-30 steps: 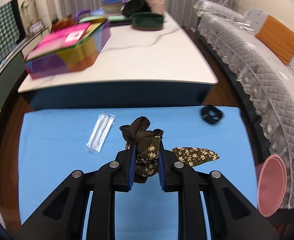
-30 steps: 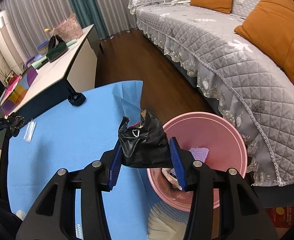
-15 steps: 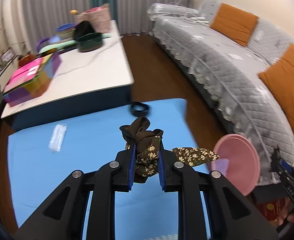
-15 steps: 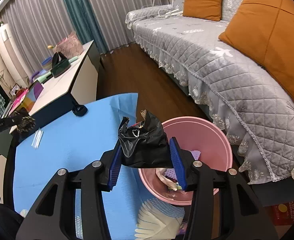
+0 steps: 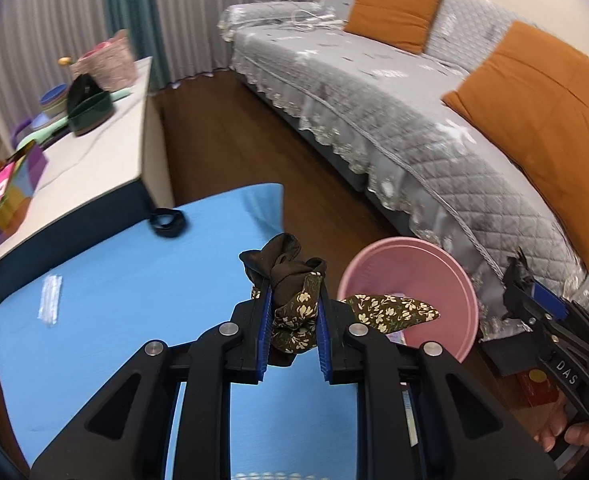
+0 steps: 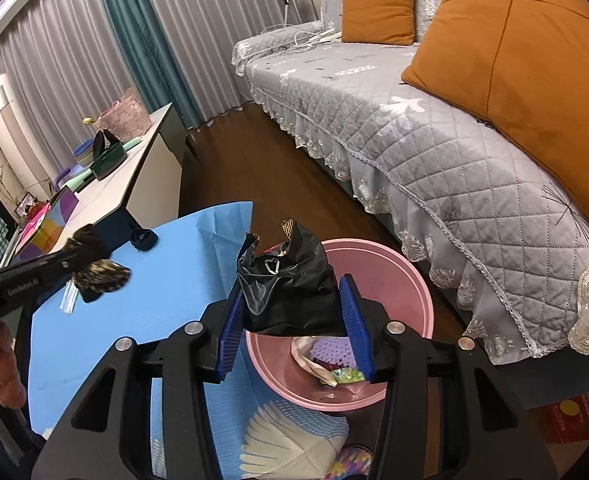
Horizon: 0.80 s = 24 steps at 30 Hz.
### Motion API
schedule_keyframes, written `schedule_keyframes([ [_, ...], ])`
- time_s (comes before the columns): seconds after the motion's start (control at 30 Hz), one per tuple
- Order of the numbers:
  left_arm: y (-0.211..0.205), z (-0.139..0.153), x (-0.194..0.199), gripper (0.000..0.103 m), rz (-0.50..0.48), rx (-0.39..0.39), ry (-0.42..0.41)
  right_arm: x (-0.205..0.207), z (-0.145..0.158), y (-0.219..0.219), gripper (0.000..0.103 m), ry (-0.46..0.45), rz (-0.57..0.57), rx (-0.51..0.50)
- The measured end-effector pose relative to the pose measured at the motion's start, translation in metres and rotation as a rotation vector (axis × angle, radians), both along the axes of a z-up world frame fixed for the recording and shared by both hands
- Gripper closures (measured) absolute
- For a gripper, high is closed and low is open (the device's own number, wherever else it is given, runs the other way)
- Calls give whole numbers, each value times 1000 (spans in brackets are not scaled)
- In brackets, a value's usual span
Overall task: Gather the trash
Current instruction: 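Carry the black bag and floral cloth over the pink wastebasket with both tools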
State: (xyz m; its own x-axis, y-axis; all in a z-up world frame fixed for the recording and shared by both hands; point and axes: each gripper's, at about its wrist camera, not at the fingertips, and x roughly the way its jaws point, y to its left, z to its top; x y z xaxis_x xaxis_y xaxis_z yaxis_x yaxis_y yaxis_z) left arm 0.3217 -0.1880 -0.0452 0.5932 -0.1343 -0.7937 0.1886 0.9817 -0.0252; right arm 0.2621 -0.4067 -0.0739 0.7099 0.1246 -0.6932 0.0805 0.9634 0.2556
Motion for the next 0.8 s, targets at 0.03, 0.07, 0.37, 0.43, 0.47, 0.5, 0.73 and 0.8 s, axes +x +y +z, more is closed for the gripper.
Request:
schedule_keyframes([
  [0.03,-7,-2,0,84,-10,2,3,0,-1,-2,56,1,-4,1],
  [0.07,-15,-5,1,84,-22,8,6,1,-1,-4,56,1,-7,3],
  [0.37,-53,-23,6,84,-90,50,18,10,-14,-11,56,29,-21,-10],
  [0.43,-56,-28,8,84,-100,57,21,11,-18,-13,56,37,-23,-9],
  [0.47,-58,-30,9,84,-106,59,25,12,-19,-13,56,40,-23,-10],
  [0.5,-60,-32,10,84,-109,59,28,13,-21,-13,56,45,-22,-13],
  [0.73,-66,-46,18,84,-124,58,55,22,-31,-17,56,73,-24,-25],
  [0.8,-68,-49,21,84,-130,56,62,25,-35,-18,56,83,-27,-28],
])
